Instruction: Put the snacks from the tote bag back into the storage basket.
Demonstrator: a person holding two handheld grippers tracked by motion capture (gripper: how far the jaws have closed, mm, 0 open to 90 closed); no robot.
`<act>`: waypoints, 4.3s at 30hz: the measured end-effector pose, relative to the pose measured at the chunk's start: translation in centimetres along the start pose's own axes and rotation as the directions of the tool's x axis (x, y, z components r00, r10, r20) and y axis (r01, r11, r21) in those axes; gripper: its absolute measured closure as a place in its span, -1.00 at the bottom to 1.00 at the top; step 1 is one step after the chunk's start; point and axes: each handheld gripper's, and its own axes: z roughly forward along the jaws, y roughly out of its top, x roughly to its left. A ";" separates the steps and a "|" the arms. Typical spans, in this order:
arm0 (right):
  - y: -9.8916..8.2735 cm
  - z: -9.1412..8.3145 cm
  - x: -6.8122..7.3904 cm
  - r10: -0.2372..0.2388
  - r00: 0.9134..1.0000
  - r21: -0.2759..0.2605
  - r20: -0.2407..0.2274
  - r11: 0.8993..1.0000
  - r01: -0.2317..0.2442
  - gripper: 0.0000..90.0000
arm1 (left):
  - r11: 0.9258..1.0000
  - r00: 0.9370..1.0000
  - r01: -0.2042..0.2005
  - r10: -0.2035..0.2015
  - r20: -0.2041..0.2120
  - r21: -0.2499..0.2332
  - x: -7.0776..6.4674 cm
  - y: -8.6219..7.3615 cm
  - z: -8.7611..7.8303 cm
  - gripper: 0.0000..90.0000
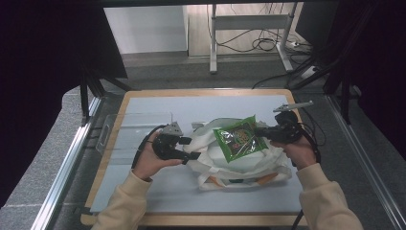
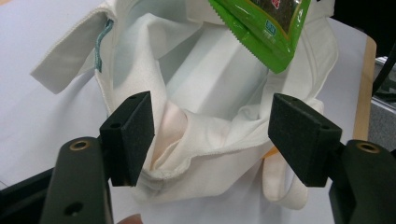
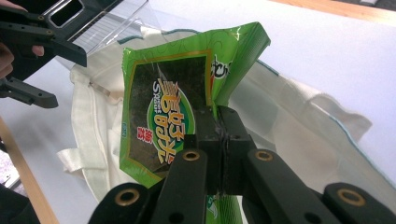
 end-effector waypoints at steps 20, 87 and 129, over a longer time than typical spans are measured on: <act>0.5 0.9 0.5 -0.134 0.990 -0.011 -0.045 0.991 0.134 0.95 | 1.000 1.000 0.015 -0.015 0.000 -0.016 0.4 2.6 -0.5 -0.31; 0.6 0.1 3.2 -0.274 0.961 -0.219 -0.042 0.941 0.259 0.10 | 0.997 0.976 -0.072 0.064 0.209 0.029 0.6 5.1 2.3 0.59; -6.2 3.3 2.5 -0.045 0.985 -0.228 -0.169 0.974 0.005 -0.32 | 0.995 0.978 -0.012 0.033 0.208 -0.102 -0.2 3.0 1.3 0.59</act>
